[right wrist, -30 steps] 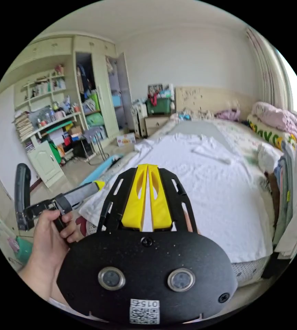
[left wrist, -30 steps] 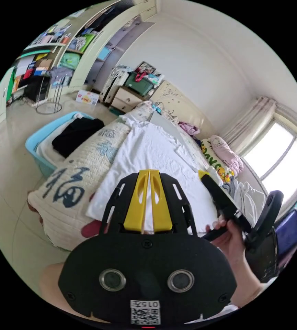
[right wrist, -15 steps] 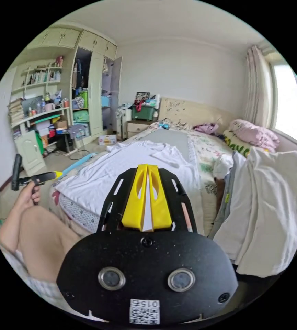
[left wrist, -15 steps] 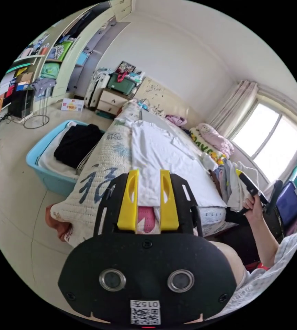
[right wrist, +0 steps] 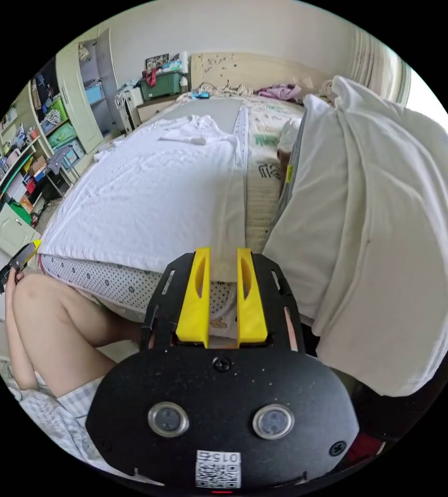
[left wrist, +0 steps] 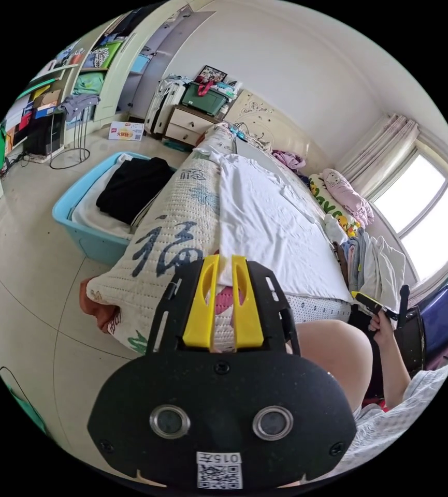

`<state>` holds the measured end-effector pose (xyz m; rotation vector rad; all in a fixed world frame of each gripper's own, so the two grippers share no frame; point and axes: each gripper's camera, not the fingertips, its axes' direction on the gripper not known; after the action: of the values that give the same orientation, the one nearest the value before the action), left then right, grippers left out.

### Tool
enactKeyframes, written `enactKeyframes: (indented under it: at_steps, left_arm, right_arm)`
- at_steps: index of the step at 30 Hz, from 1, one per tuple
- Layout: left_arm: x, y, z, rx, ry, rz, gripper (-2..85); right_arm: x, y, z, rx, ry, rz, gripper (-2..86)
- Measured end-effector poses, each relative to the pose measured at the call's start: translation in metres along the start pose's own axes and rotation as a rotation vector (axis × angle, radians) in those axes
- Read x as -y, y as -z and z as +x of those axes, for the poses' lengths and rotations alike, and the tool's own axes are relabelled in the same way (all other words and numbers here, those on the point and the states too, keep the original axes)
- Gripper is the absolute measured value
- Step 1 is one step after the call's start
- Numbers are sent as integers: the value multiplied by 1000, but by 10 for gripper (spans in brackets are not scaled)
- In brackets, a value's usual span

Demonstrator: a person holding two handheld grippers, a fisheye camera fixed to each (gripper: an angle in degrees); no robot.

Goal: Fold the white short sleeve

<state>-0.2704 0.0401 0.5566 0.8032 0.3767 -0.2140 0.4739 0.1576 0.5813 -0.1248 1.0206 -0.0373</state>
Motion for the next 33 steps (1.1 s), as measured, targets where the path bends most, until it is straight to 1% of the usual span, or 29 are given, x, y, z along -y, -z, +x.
enactKeyframes:
  at_steps: [2,4,8,12,17,21,22,25,27,29,33]
  left_arm:
    - [5,-6,6,31,-1,-5,14]
    - [10,-9,11,62,-13,-13,2]
    - [22,-7,21,153,-81,-8,-5]
    - [39,-9,19,172,-97,-52,-5]
    - [61,-38,17,247,-134,-174,0]
    - [82,-40,1,186,-143,-231,20]
    - [90,-38,-7,167,-137,-242,38]
    - [116,-24,-23,200,-125,-180,62]
    - [140,-18,-31,186,-125,-113,70]
    - [182,-21,-44,145,-109,-28,74]
    - [252,-59,-65,53,-63,75,95]
  right_arm:
    - [5,-19,10,83,3,-70,35]
    - [6,-19,14,104,29,-36,4]
    - [5,-22,16,75,128,-31,-8]
    - [0,-27,19,47,172,-20,-9]
    - [5,-41,18,52,208,-31,-3]
    - [11,-42,23,85,222,-49,33]
    - [12,-39,27,111,215,-65,46]
    - [15,-22,33,133,206,-43,51]
    - [23,-8,30,98,208,10,47]
    - [47,5,15,78,222,97,46]
    - [105,3,-33,186,306,199,45]
